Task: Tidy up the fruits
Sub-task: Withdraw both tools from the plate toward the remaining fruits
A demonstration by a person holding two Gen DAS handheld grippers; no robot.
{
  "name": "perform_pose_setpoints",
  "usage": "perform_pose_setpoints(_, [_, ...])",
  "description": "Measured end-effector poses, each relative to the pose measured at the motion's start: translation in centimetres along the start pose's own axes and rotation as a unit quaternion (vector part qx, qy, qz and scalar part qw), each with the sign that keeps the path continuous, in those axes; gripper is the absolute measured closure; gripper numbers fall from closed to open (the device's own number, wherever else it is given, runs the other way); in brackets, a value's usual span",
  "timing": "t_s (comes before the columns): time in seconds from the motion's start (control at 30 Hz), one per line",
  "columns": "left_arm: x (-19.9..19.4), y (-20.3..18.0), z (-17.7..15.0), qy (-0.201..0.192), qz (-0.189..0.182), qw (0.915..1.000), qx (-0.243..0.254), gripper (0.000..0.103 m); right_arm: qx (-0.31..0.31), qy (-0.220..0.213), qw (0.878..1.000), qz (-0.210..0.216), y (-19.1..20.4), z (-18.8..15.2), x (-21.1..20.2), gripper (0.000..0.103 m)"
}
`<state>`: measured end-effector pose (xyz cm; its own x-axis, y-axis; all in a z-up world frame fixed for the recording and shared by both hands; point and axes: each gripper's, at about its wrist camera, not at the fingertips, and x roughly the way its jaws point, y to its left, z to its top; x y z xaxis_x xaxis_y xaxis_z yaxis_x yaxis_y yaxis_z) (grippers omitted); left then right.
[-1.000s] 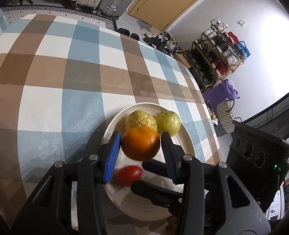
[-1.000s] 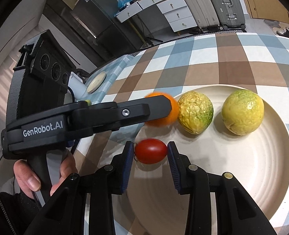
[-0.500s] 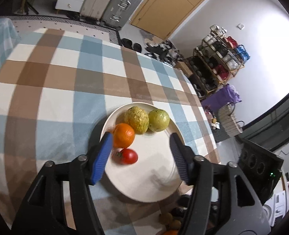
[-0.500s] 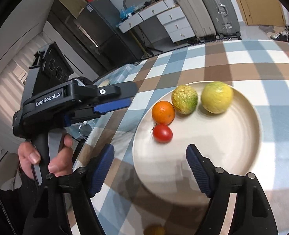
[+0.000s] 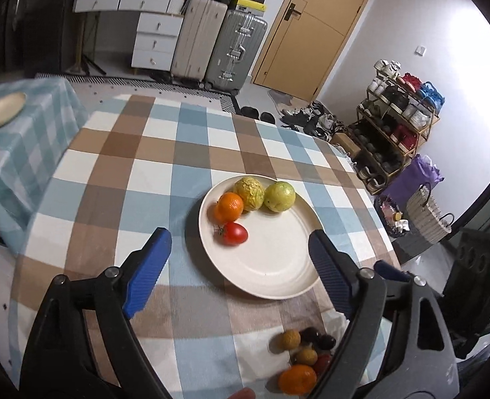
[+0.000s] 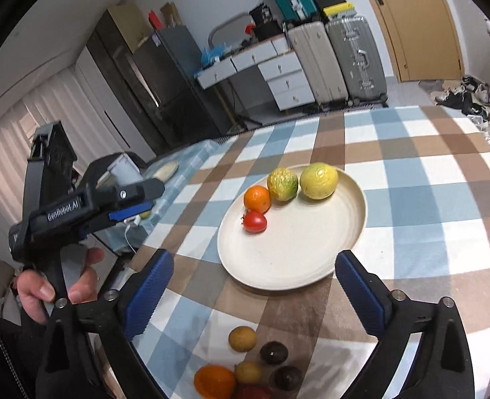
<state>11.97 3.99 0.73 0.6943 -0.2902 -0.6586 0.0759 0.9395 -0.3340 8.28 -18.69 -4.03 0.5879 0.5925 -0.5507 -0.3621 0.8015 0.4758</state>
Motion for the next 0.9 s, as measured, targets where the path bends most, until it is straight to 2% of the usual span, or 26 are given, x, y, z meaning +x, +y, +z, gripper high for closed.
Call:
perform_pose_setpoints(0.2, [-2.7,-2.4,-2.6,-0.007,0.000,0.9996,0.026,0.012,-0.006,-0.038,0.999,-0.013,0.4,-1.1,-3.3,0.001])
perform_pose_setpoints(0.3, [-3.4,-3.1,-3.8,-0.014,0.009,0.9994,0.031,0.002,-0.006,-0.055,0.998,-0.011,0.7,-1.6,-4.5,0.000])
perform_pose_setpoints(0.53, [-4.8,-4.4,-6.4,-0.027,0.026,0.9977,0.056,0.001,-0.032,-0.092,0.995,-0.028,1.6,-3.2,-7.1,0.000])
perform_pose_setpoints(0.7, [-5.3,-5.1,-8.5,-0.031,0.029,0.9967,0.070,0.001,-0.047,-0.089,0.994,-0.044,2.1,-4.3,-8.1,0.000])
perform_pose_setpoints(0.9, [-4.3,-5.2,-11.0,-0.003,0.033,0.9962,0.080,0.001,-0.064,-0.076,0.993,-0.067,2.7,-6.2,-8.1,0.000])
